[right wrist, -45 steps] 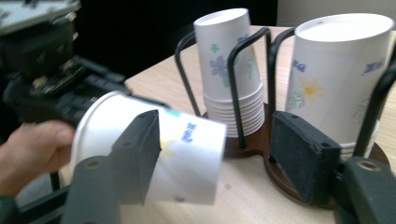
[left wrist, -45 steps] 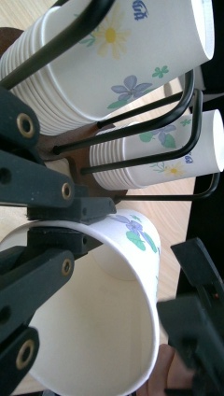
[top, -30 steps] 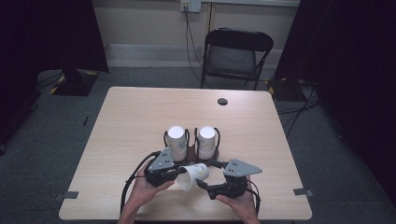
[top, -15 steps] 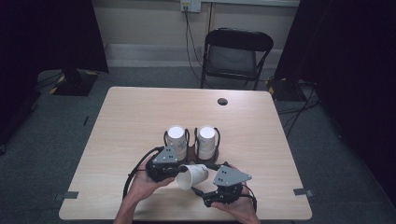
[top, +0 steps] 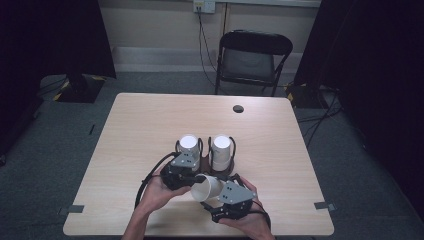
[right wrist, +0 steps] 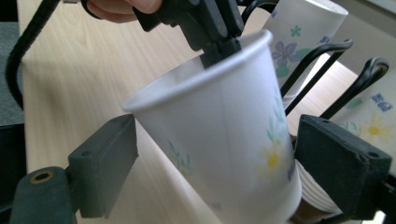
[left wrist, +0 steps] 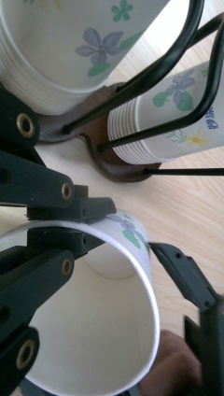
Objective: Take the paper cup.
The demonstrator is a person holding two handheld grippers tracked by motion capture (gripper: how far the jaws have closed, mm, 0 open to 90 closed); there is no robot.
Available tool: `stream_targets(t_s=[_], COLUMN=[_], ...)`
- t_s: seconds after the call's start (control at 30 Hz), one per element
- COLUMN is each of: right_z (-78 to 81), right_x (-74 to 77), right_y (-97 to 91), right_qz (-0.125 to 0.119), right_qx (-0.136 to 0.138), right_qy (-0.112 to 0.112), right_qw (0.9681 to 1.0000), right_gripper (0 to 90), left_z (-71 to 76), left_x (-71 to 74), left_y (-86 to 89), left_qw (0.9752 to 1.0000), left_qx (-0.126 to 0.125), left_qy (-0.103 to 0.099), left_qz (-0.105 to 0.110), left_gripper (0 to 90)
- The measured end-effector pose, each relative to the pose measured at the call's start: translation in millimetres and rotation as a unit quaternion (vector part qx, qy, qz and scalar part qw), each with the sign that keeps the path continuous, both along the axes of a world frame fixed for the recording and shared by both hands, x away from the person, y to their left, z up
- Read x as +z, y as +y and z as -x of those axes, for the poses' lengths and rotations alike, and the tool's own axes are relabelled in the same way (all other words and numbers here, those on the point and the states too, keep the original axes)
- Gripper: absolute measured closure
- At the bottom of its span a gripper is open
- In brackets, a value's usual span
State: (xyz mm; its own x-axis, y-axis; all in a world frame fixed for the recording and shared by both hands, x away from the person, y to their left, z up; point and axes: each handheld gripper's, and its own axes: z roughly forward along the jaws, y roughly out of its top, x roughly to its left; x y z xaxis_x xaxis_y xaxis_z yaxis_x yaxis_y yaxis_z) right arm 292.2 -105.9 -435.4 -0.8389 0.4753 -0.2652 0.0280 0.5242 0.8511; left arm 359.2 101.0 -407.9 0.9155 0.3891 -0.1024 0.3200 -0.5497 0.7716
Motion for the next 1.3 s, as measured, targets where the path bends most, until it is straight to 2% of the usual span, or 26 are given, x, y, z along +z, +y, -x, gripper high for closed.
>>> stream_targets(t_s=[0.3,0.4,0.43,0.47,0.5,0.63,0.9,1.0,1.2,1.3], right_z=[-5.6,-6.9,-7.0,-6.8,-6.9,-7.9,-3.7,-1.1,0.3,0.5], right_x=[-1.6,-4.7,-6.0,-7.4,-8.0,-7.8,-4.2,-3.2,-4.3,-4.5], right_y=[11.6,14.4,15.3,16.4,17.1,18.3,21.9,20.4,20.0,18.7], right_qz=[0.019,0.028,0.032,0.041,0.043,0.045,0.045,0.037,0.043,0.038], right_qx=[0.000,0.003,0.004,-0.001,-0.001,-0.002,0.001,0.002,0.000,0.000], right_qy=[-0.007,-0.011,-0.014,-0.023,-0.022,-0.026,-0.050,-0.054,-0.059,-0.058], right_qw=[0.9998,0.9996,0.9994,0.9989,0.9988,0.9987,0.9977,0.9979,0.9974,0.9976], right_gripper=[14.4,15.8,17.3,18.0,19.0,19.3,22.4,24.8,26.0,26.9], left_z=[-0.6,0.7,0.8,1.4,2.2,1.9,0.8,-1.0,-1.2,-0.7], left_x=[2.3,1.5,1.8,2.5,2.9,1.7,-0.3,-2.0,-4.5,-4.1], left_y=[-3.2,-4.7,-4.8,-5.4,-6.3,-8.9,-10.5,-10.8,-13.5,-13.6], left_qw=[0.9999,0.9999,0.9998,0.9998,0.9999,0.9997,0.9994,0.9988,0.9984,0.9985], left_qx=[0.007,0.002,-0.005,-0.008,-0.009,-0.011,-0.009,-0.010,-0.006,0.000], left_qy=[0.013,0.011,0.017,0.017,0.014,0.021,0.031,0.044,0.049,0.049], left_qz=[-0.006,-0.011,-0.005,-0.004,-0.004,0.000,-0.015,-0.018,-0.029,-0.025], left_gripper=[87.8,87.7,87.7,87.7,87.7,87.7,87.4,86.8,86.5,86.5])
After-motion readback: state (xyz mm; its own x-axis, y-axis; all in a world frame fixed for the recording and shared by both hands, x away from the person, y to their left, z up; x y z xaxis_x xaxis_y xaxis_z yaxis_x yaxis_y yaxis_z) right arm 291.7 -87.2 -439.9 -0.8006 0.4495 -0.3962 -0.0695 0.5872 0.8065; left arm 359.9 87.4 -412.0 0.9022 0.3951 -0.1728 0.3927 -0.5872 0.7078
